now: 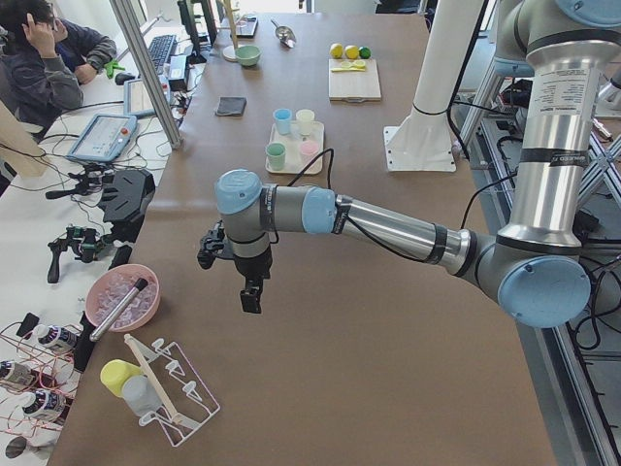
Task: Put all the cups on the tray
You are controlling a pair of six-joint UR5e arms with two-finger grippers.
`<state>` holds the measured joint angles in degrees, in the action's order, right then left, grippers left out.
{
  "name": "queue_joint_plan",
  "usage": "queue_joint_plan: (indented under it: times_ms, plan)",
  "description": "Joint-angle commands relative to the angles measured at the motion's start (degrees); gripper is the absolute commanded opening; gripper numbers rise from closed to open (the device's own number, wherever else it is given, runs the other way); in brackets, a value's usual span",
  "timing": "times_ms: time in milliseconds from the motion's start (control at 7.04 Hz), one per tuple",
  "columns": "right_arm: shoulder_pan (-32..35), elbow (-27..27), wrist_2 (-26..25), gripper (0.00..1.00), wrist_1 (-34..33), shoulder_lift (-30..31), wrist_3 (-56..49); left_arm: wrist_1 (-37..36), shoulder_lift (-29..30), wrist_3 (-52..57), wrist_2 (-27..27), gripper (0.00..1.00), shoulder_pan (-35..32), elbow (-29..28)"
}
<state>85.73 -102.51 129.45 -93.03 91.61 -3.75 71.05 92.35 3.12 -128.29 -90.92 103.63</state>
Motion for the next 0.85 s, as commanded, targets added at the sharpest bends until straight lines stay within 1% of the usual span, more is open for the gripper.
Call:
queue_joint_plan:
  times_ms: [0,142,284,568,710]
  plan:
    - [0.2,0.4,0.0,1.0,0.4,0.9,-0.5,-0.8,-2.6,-0.4,-2.5,0.98,-0.9,-1.5]
    - [0.2,0.5,0.1,1.0,0.4,0.9,-0.5,4.7,-2.4,-0.5,-2.6,0.98,-0.9,-5.7]
    - [0.2,0.3,0.2,1.0,0.4,1.1,-0.5,11.5,-3.0,-0.7,-3.5,0.98,-0.9,-8.2]
    - [0.2,0.3,0.3,1.0,0.4,1.3,-0.5,11.7,-3.8,-0.7,-4.2,0.98,-1.0,-7.5]
    - [0.2,0.3,0.3,1.0,0.4,1.4,-0.5,13.0,-5.9,-0.2,-3.9,0.98,-0.8,-7.5]
